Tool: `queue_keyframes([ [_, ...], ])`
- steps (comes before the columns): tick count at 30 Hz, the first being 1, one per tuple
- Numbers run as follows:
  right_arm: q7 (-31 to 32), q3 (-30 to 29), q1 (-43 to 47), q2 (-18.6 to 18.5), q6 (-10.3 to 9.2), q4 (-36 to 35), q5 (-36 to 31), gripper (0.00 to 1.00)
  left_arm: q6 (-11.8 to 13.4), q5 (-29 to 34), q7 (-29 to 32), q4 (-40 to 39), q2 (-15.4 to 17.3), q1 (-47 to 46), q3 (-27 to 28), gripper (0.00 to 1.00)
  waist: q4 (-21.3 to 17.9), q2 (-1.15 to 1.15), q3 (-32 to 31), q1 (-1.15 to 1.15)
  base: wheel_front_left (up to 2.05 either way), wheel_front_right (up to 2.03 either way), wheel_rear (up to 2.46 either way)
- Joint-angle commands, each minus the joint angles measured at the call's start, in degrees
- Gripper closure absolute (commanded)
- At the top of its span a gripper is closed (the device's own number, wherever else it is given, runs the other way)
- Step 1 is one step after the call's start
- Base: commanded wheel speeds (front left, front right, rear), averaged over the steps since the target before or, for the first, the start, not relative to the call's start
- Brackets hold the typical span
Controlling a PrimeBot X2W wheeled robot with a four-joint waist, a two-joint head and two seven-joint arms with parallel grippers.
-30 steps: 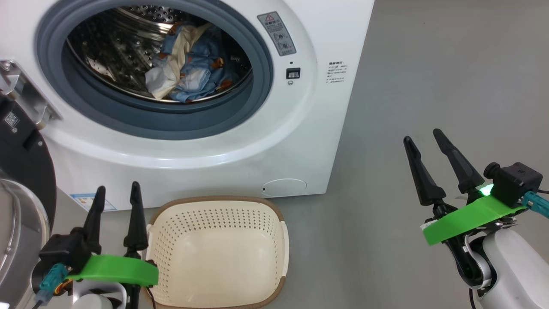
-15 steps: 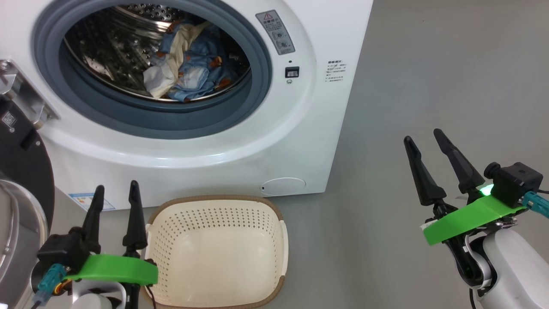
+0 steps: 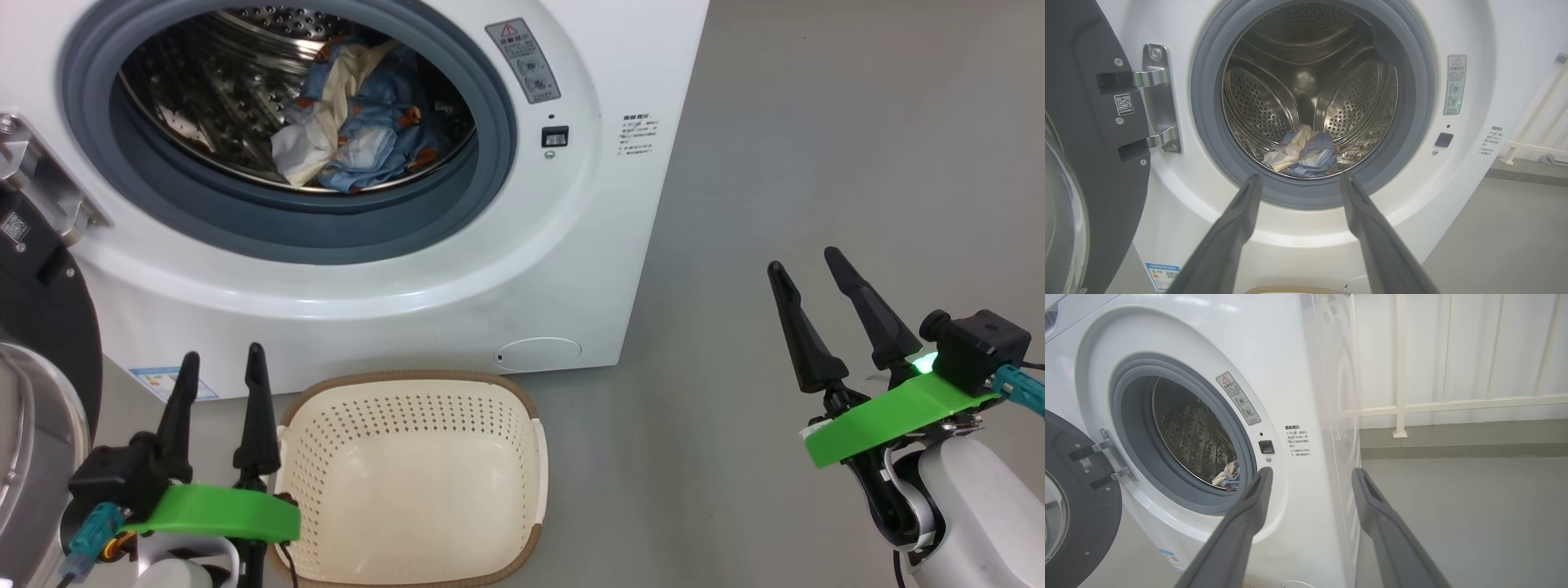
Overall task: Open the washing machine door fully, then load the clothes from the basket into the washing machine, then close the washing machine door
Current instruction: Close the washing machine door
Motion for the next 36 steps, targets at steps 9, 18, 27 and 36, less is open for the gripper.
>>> queue_keyframes([
  [9,-0.45,0.97,0.18,-0.52,0.26,-0.9,0.52,0.0,-0.23,-0.45,-0.36,-1.69,0.79,-0.09,2.11,0.0,-0.09,0.0,-0.04,0.0,-0.77,0.74,0.03],
  [18,-0.45,1.02,0.08,-0.46,0.26,-0.6,0.6,0.0,-0.23,0.05,-0.36,-1.63,0.7,-0.08,1.89,0.0,-0.07,0.0,-0.16,0.0,-1.64,1.59,0.05],
  [27,-0.45,1.14,0.06,-0.44,0.26,-0.35,0.68,0.0,-0.25,0.44,-0.36,-1.3,0.65,-0.26,1.91,0.0,0.01,0.0,-0.43,0.0,-0.66,0.66,0.0],
  [36,-0.45,1.21,0.01,-0.49,0.26,-0.32,0.73,0.0,-0.35,0.64,-0.36,-1.21,0.57,-0.33,2.0,0.0,0.1,0.0,-0.33,0.0,0.0,0.0,0.0],
])
